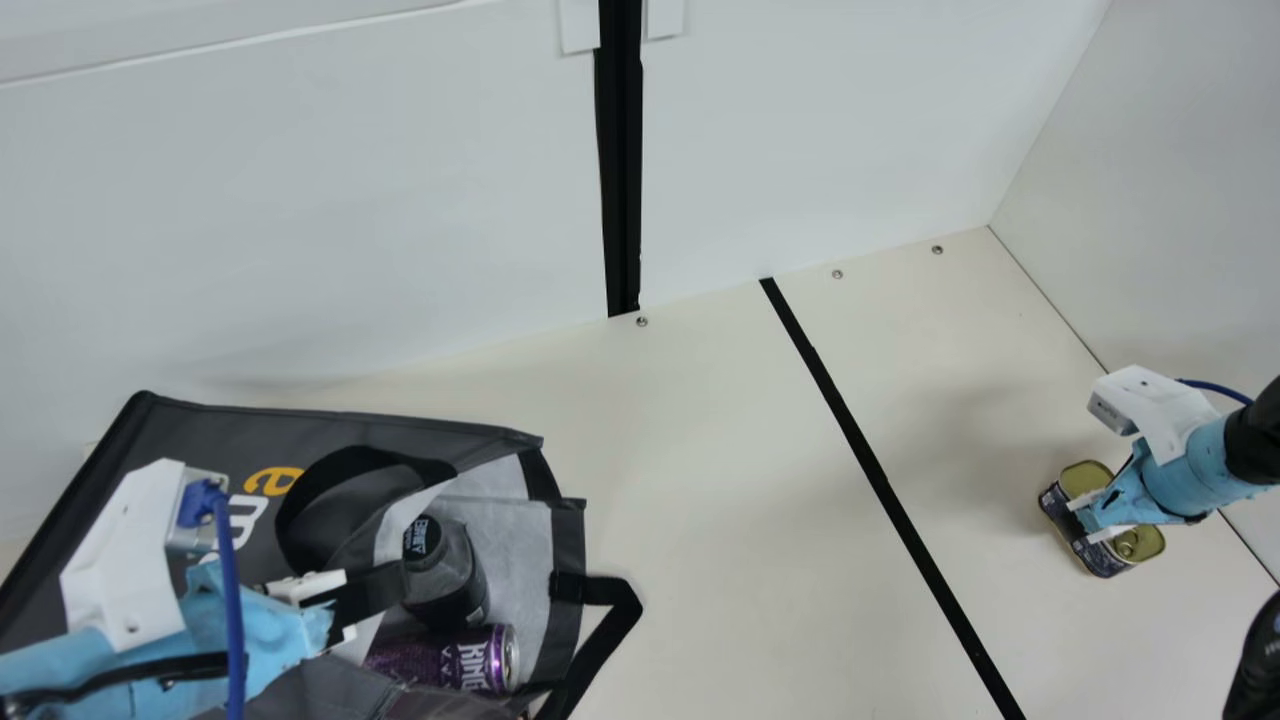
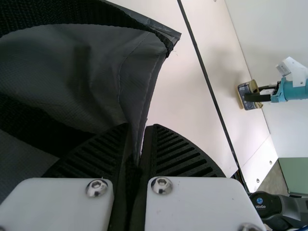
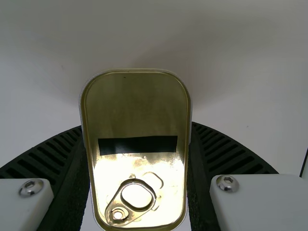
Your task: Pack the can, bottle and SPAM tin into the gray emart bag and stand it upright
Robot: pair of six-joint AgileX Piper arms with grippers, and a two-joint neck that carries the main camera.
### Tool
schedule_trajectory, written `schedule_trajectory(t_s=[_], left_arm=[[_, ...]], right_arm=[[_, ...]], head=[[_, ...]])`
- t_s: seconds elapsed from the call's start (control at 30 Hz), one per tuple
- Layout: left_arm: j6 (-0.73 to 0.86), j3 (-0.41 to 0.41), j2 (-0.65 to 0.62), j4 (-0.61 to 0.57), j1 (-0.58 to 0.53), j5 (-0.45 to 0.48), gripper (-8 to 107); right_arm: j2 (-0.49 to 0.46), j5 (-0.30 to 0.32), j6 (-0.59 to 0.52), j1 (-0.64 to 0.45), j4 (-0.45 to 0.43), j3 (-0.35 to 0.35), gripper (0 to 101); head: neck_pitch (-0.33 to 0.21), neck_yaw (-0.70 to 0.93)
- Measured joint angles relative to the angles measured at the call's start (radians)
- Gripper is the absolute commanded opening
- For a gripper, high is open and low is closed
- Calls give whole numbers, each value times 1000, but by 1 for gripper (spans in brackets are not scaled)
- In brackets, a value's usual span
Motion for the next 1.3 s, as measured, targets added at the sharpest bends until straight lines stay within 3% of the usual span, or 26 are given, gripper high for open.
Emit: schedule_trajectory(t_s=[0.7,1.3], left_arm=[[0,0,0,0,0,0,-8],[0,0,0,0,0,0,-8]], right_arm=[[-200,79,88,131,17,49,0],[-307,143,59,278,29,62,0]], head=[[0,0],[0,2]])
